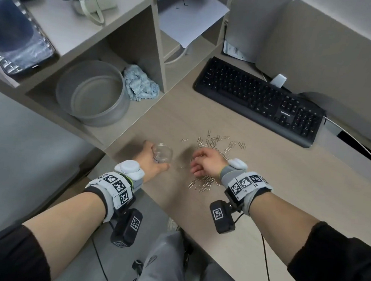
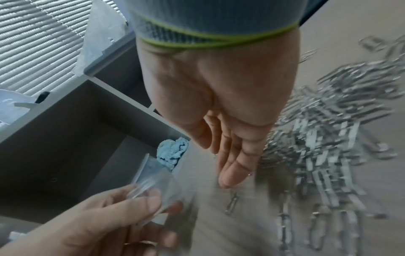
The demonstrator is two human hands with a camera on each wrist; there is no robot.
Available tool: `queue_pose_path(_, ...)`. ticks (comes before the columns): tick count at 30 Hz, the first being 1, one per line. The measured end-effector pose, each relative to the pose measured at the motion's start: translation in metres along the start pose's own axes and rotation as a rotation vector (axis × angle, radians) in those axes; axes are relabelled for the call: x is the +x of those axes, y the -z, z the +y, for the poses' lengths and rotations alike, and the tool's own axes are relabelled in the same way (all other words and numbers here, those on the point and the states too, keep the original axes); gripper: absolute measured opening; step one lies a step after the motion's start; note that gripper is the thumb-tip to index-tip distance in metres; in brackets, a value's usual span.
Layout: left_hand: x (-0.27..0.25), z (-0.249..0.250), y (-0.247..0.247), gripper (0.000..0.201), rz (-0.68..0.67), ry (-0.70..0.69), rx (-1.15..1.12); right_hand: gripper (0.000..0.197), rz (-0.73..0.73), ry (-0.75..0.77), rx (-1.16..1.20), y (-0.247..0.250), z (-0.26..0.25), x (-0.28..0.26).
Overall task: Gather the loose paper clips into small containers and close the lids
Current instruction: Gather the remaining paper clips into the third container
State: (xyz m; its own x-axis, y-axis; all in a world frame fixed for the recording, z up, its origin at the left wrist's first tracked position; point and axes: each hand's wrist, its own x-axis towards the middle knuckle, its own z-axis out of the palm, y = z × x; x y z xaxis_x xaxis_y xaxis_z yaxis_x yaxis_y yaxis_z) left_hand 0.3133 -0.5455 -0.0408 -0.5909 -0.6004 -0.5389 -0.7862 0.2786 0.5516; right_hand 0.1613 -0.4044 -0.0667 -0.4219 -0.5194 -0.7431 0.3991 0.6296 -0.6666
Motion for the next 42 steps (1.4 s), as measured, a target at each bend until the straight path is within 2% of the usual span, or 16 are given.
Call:
queue_pose_path(5, 0.001, -0.005, 0.005, 0.064, 0.017, -0.008, 0.000, 0.020, -0.101, -0.031, -0.024, -0.039, -0.005, 0.009)
queue_pose_path(8, 0.004, -0.007, 0.008, 0.062, 0.011, 0.005, 0.007, 0.025, -0.034, -0.076, -0.110, -0.037, 0.001, 0.009)
queue_pose_path(12, 0.008, -0.008, 0.014, 0.056, -0.011, -0.007, -0.058, 0.023, 0.061, -0.053, -0.338, -0.006, -0.008, 0.016)
queue_pose_path(15, 0.008, -0.010, 0.016, 0.060, -0.014, -0.002, -0.036, 0.019, 0.124, 0.081, -0.518, 0.005, -0.034, 0.025)
queue_pose_path(18, 0.008, -0.016, 0.017, 0.068, -0.017, 0.006, 0.001, 0.039, 0.188, 0.322, -0.978, -0.005, -0.048, 0.044)
queue_pose_path(21, 0.007, -0.021, 0.018, 0.072, -0.012, 0.014, 0.033, 0.057, 0.048, 0.399, -1.348, -0.024, -0.036, 0.049)
queue_pose_path(24, 0.010, -0.019, 0.019, 0.071, -0.030, 0.010, 0.011, 0.065, -0.021, 0.506, -1.539, -0.018, -0.010, 0.035)
queue_pose_path(27, 0.013, -0.009, 0.015, 0.063, -0.042, -0.012, -0.052, 0.073, -0.014, 0.537, -1.590, 0.003, 0.017, 0.021)
queue_pose_path(30, 0.013, 0.000, 0.010, 0.054, -0.034, -0.030, -0.093, 0.068, 0.001, 0.553, -1.574, 0.020, 0.020, 0.016)
queue_pose_path(33, 0.013, 0.003, 0.003, 0.060, -0.046, -0.048, -0.090, 0.070, 0.090, 0.552, -1.463, 0.033, -0.001, 0.021)
queue_pose_path(37, 0.013, 0.003, -0.001, 0.065, -0.061, -0.035, -0.094, 0.073, 0.199, 0.433, -1.418, 0.048, -0.019, 0.043)
queue_pose_path(42, 0.015, 0.003, 0.006, 0.061, -0.063, -0.033, -0.072, 0.073, 0.040, 0.447, -1.521, 0.041, 0.009, 0.024)
